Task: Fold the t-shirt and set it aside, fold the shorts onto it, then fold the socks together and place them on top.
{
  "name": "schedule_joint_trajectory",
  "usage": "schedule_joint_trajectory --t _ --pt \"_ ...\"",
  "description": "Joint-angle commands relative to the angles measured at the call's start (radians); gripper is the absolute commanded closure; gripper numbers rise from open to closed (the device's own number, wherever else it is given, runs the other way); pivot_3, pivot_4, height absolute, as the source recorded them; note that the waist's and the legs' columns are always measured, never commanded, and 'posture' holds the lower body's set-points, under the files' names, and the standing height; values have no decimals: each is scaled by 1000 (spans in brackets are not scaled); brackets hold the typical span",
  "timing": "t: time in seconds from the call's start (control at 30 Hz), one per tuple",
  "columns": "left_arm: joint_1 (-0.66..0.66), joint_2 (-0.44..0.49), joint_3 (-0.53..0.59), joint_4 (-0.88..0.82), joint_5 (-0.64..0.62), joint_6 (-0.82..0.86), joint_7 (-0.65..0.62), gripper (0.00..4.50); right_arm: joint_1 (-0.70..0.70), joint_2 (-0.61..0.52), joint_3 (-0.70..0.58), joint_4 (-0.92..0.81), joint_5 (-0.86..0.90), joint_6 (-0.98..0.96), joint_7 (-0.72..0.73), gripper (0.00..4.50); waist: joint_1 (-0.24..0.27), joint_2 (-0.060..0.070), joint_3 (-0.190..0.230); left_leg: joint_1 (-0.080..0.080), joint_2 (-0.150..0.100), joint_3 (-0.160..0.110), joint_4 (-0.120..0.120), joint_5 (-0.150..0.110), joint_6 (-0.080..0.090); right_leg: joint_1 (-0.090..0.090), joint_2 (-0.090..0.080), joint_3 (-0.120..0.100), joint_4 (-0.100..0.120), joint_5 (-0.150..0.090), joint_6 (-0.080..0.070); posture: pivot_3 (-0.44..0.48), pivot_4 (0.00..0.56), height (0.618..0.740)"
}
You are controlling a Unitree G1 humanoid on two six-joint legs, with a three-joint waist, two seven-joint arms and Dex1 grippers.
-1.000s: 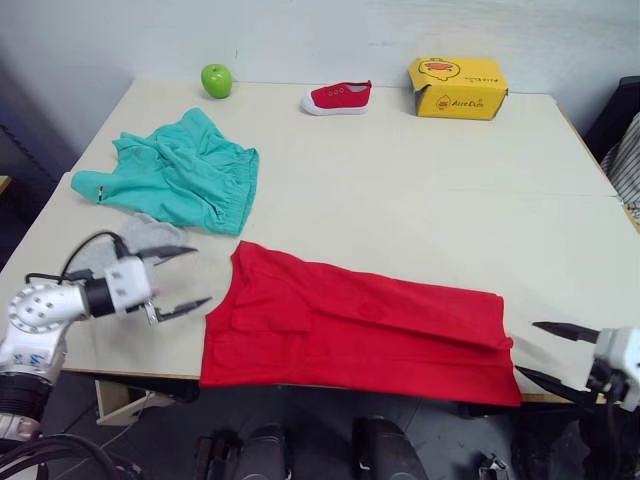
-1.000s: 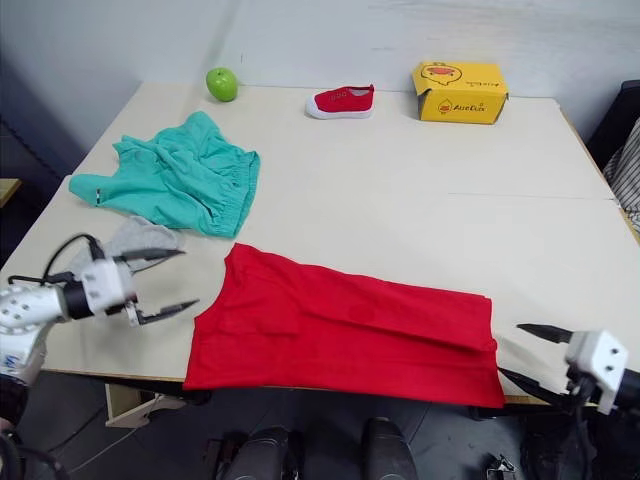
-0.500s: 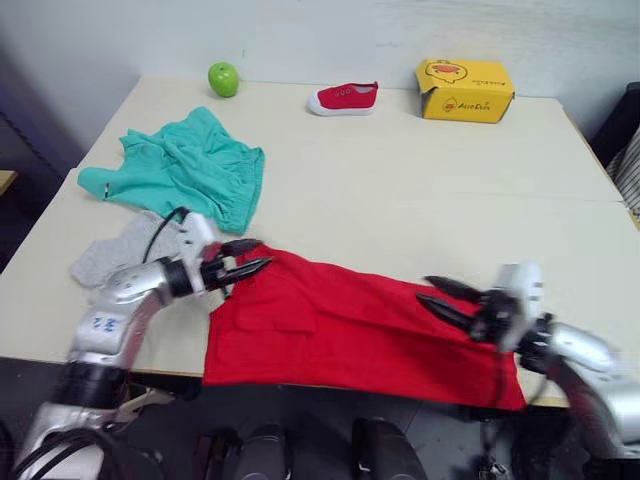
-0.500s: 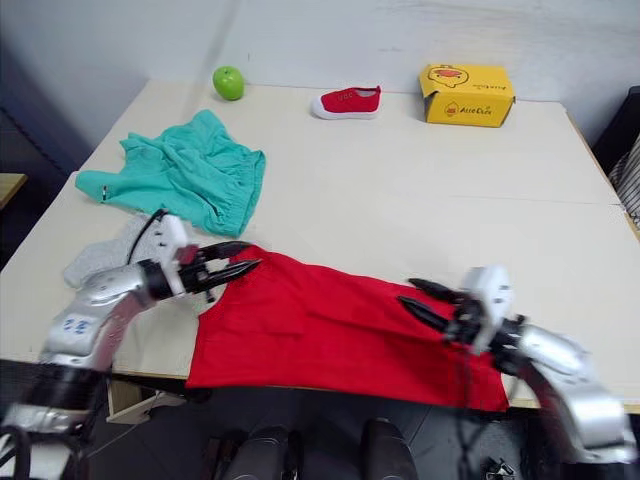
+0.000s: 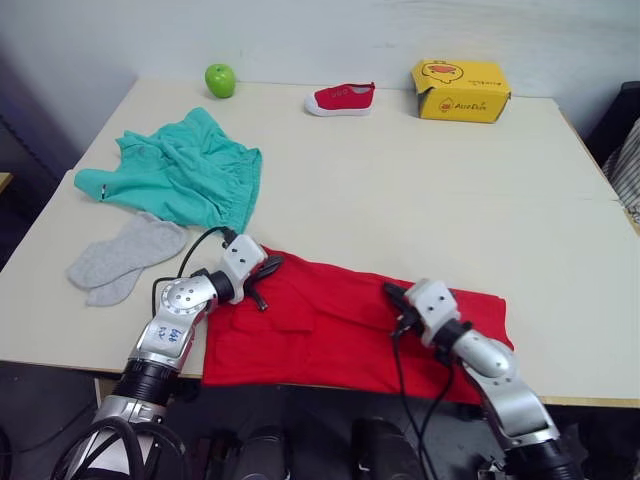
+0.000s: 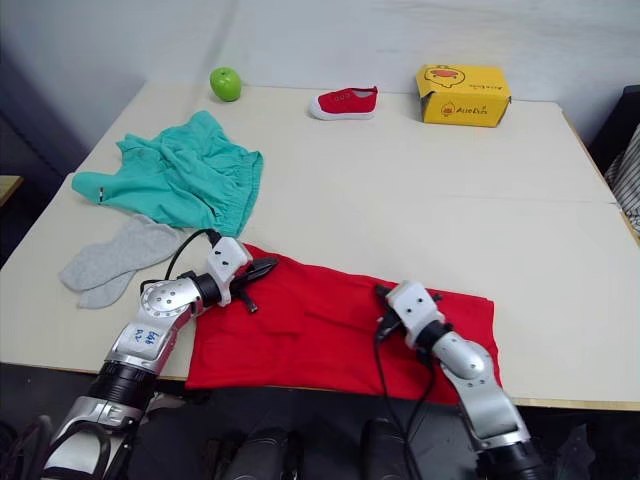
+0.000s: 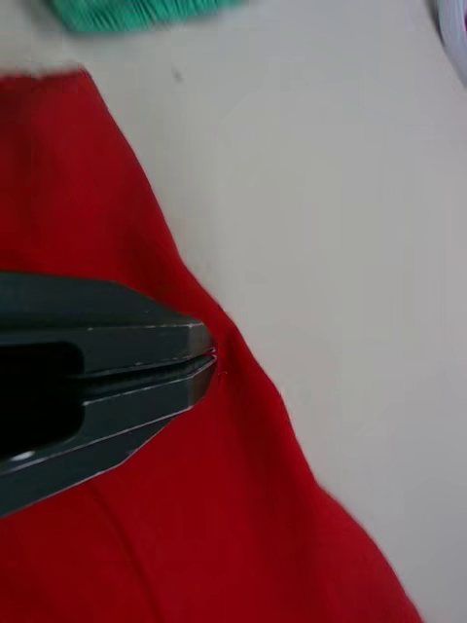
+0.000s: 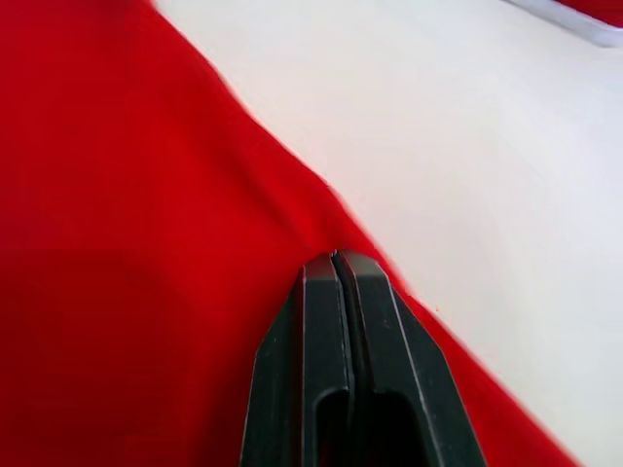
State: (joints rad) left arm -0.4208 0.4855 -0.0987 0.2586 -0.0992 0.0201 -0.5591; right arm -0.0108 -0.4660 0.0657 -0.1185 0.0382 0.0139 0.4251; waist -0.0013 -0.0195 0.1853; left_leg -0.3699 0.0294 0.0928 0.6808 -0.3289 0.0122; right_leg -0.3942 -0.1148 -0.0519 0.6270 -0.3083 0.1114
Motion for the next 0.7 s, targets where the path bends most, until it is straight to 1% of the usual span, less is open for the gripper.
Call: schedule_joint_trajectory --t 0.03,0.13,0.27,0.3,0.33,0.37,0.4,0.43,0.47,0.53,0.6,0.7 --pt "14 6 48 77 28 -2 49 4468 83 -45 -140 46 37 -17 -3 4500 0 -1 0 0 0 0 0 0 0 0 0 0 0 0 0 0 150 740" --pt "-10 -17 57 115 26 -5 53 4468 134 -70 -269 105 96 -40 6 4500 0 -1 -3 1 1 0 -1 0 0 1 0 0 0 0 0 0 150 740" --pt "-36 -34 77 126 7 -20 43 4468 140 -82 -359 168 164 -84 39 4500 0 -1 -5 2 0 0 -1 -1 2 2 -1 0 -1 1 1 0 150 740" --pt "-46 -54 112 119 -62 -69 -8 4468 127 -80 -377 171 196 -111 64 4500 -1 -1 -5 2 0 0 -1 -1 2 2 -1 0 -1 1 1 0 150 740" --pt "-50 -78 144 85 -150 -129 -90 4468 116 -77 -385 162 231 -126 96 4500 -2 0 -4 2 1 0 -1 -1 2 2 -1 0 -1 1 1 0 150 740" --pt "-46 -91 159 18 -243 -112 -180 4468 98 -66 -387 136 275 -136 128 4500 -4 0 -4 1 1 0 -1 -1 2 1 -1 0 -1 1 1 0 150 740" --pt "-43 -95 162 -32 -301 -82 -246 4468 86 -59 -379 112 304 -144 158 4500 -7 0 -4 0 1 1 -1 0 1 0 -1 1 0 1 1 0 150 740" --pt "-42 -89 145 -62 -305 -55 -278 4468 80 -72 -344 86 299 -185 214 4500 -10 1 -3 -1 2 1 -1 0 -1 -1 0 1 -1 1 1 0 150 740" --pt "-40 -79 110 -86 -294 -29 -313 4468 76 -80 -299 57 288 -209 263 4500 -16 2 -3 -1 2 1 -1 0 -1 -1 0 1 -1 1 1 0 150 740" --pt "-35 -68 34 -109 -235 -20 -356 4468 58 -62 -237 18 265 -200 278 4500 -21 4 -4 0 2 1 -2 0 -2 -1 1 1 -1 1 1 0 150 740" --pt "-35 -77 -25 -107 -176 -36 -366 4468 29 -42 -172 6 219 -193 269 4500 -22 4 -4 1 1 1 -2 1 -2 0 3 1 -1 1 1 0 150 740" --pt "-64 -134 -84 -48 -85 -26 -287 4468 -32 42 -57 18 118 -157 192 4500 -22 4 -4 0 0 1 -1 1 -1 0 4 1 -1 1 1 0 150 740"
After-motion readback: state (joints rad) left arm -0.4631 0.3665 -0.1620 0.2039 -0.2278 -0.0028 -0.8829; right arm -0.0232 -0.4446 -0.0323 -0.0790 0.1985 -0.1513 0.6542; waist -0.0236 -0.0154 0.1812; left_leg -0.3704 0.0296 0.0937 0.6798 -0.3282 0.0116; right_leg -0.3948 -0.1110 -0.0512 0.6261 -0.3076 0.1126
